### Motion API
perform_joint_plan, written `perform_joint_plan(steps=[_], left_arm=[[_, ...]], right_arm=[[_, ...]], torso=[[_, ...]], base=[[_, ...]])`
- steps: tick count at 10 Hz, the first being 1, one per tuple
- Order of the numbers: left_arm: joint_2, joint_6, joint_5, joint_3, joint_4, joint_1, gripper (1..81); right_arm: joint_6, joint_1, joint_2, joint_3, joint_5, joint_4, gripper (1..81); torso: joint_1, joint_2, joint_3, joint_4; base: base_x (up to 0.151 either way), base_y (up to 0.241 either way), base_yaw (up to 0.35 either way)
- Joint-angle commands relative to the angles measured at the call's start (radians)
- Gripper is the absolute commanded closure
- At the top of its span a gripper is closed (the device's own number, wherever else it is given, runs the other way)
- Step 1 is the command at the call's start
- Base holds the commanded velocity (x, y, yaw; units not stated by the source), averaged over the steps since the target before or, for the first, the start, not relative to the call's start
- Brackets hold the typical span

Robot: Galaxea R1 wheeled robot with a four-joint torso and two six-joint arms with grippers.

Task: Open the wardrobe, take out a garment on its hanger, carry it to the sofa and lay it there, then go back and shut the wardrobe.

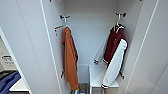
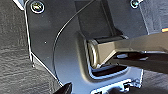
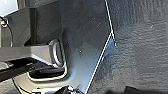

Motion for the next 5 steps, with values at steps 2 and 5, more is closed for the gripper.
perform_joint_plan(steps=[2,5], left_arm=[[0.014,0.002,0.056,-0.007,0.002,-0.056,1.0],[0.005,0.005,0.066,-0.016,0.014,-0.095,1.0]], right_arm=[[-0.566,0.079,0.004,0.04,-0.069,0.551,1.0],[-0.798,0.082,0.039,0.036,-0.069,0.764,1.0]], torso=[[0.0,0.0,0.0,0.0],[0.0,0.0,0.0,0.0]], base=[[0.0,0.0,0.0],[0.0,0.0,0.0]])
